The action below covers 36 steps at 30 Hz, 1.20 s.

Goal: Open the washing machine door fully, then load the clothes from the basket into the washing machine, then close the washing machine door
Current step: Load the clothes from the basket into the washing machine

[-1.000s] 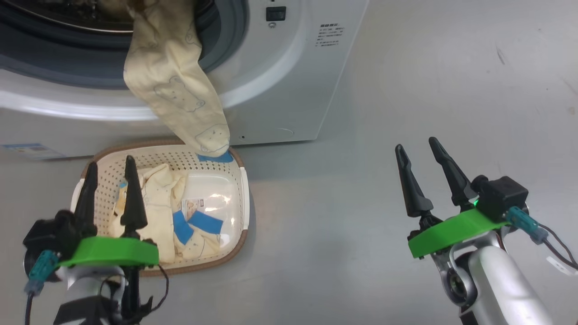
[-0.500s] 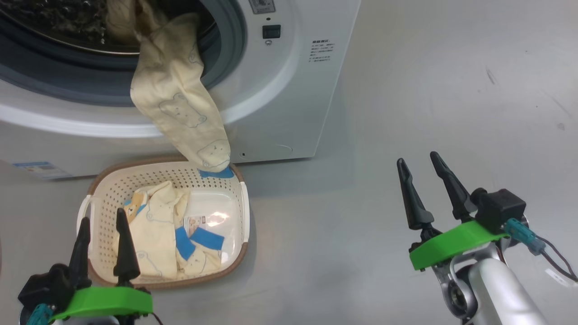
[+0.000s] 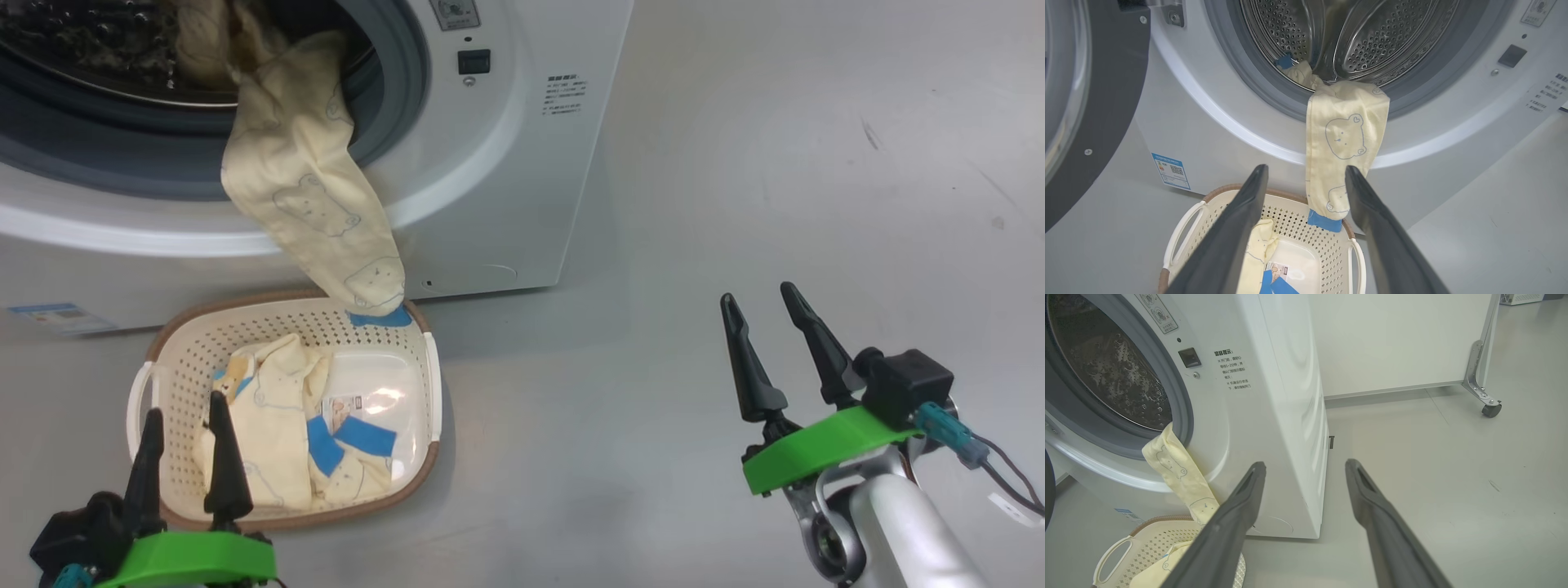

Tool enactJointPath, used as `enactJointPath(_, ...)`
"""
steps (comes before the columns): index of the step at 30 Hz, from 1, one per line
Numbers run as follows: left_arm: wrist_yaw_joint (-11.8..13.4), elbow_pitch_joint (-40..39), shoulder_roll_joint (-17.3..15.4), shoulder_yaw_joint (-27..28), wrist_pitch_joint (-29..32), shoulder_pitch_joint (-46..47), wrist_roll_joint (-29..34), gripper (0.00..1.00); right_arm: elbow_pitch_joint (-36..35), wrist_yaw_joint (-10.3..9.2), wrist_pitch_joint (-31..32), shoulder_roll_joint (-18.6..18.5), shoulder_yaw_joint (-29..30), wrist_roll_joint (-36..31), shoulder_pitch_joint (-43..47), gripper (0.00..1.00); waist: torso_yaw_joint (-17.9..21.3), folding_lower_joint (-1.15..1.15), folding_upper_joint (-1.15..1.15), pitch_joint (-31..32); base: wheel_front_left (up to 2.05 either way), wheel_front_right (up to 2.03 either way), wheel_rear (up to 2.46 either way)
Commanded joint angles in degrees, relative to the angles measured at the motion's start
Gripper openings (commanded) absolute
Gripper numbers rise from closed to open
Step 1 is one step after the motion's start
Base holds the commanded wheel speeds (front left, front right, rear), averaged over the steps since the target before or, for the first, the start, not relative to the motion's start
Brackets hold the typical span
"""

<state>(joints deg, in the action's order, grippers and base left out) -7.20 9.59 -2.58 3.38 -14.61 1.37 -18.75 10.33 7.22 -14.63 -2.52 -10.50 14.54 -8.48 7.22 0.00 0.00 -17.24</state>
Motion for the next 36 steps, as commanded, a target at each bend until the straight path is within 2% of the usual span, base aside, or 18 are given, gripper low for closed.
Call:
enactJointPath(1,0.16,-1.59,-0.31,1.73,-0.39,0.29,0.19,1.0,-1.98,0.26,-0.37,-0.36,-1.14,-0.18,-0.41,1.0,0.33,0.0,0.0,-0.37,0.0,0.0,0.0)
enactJointPath(7,-0.02,1.55,-0.31,0.74,-0.39,2.82,0.55,1.0,-2.5,0.26,-0.37,-0.36,-1.71,0.51,-1.33,1.0,1.7,0.0,0.0,-2.9,0.0,0.0,0.0)
enactJointPath(14,-0.24,7.85,-0.4,-1.98,-0.39,8.86,-2.08,1.0,-2.95,0.26,-0.37,-0.36,-2.15,1.16,-3.02,1.0,3.35,0.0,0.0,-6.58,0.0,0.0,0.0)
enactJointPath(22,-0.27,16.6,-3.11,-6.13,-0.39,17.37,-7.4,1.0,-3.59,0.26,-0.37,-0.36,-2.26,1.36,-4.96,1.0,4.89,0.0,0.0,-11.08,0.0,0.0,0.0)
enactJointPath(36,-0.28,23.96,-5.4,-9.13,-0.39,30.6,-11.25,1.0,-4.62,0.26,-0.37,-0.36,-2.23,0.63,-7.54,1.0,5.22,0.0,0.0,-17.5,0.0,0.0,0.0)
